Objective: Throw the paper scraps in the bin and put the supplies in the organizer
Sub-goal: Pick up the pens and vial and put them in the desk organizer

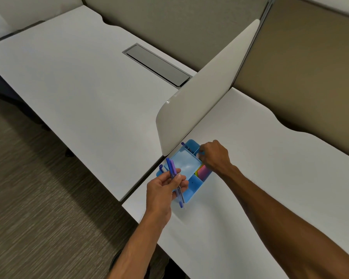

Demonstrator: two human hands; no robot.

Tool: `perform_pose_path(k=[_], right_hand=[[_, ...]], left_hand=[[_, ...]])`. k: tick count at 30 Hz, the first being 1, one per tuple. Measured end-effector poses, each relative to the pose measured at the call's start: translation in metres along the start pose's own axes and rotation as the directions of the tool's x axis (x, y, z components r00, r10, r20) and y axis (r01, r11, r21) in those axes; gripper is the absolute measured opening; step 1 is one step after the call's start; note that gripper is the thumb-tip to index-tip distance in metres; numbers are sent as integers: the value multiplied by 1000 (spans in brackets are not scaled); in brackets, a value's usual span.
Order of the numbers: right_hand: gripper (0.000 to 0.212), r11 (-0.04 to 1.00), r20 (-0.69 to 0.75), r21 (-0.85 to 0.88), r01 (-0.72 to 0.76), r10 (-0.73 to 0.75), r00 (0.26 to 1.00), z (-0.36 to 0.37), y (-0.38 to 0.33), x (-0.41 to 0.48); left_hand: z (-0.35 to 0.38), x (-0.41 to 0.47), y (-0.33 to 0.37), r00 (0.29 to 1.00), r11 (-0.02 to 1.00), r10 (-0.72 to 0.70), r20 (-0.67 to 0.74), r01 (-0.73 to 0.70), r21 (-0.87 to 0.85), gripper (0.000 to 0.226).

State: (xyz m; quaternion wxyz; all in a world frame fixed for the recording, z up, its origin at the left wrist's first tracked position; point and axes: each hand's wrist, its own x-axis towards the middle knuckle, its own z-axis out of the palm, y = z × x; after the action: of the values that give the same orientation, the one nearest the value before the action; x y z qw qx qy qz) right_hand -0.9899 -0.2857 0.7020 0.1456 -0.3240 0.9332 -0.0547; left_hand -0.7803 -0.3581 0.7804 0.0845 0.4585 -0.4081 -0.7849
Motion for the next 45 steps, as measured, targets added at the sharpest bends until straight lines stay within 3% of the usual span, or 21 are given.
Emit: perform_pose_path(k=[2, 4, 6, 8, 12, 18, 23, 27, 32, 39, 45], right_hand=[[22, 994, -54, 106, -18, 24, 998, -8, -1, -5], [17, 943, -101, 331, 17, 18, 995, -20, -4, -15], [11, 770, -60, 631, 95, -73, 996, -38, -8, -29], [15, 577, 48, 811, 102, -239, 970, -57, -13, -45], [33, 545, 119, 829, 127, -394, 912, -73, -14, -66], [32, 492, 79, 859, 144, -406, 911, -87, -8, -82], [15, 531, 77, 828, 180, -426, 902, -103, -4, -84], [10, 567, 71, 803, 181, -393, 917, -120, 2, -82], [12, 657, -52, 731, 184, -215, 975, -138, 16, -70], [13, 851, -261, 488, 196, -72, 963, -120, 27, -40], [9, 918, -305, 306, 252, -156, 939, -100, 17, -16]], left_hand=[[1, 1, 2, 1000, 1000, 8, 0, -8, 21, 26], [3, 1, 5, 1000, 999, 12, 7, -13, 39, 25], [6, 1, 6, 1000, 998, 12, 23, -14, 65, 26], [9, 0, 9, 999, 994, 12, 43, -16, 104, 29], [19, -4, 12, 995, 973, 41, 95, -61, 221, 36], [26, -15, 11, 983, 944, 52, 175, -105, 311, 38], [31, -20, 10, 977, 903, 96, 193, -167, 397, 40], [31, -19, 8, 961, 841, 226, 159, -275, 466, 45], [26, -12, 5, 902, 747, 407, 145, -420, 516, 50], [10, 0, -3, 858, 669, 506, 93, -458, 585, 43], [0, 9, -11, 861, 655, 499, 96, -447, 609, 45]])
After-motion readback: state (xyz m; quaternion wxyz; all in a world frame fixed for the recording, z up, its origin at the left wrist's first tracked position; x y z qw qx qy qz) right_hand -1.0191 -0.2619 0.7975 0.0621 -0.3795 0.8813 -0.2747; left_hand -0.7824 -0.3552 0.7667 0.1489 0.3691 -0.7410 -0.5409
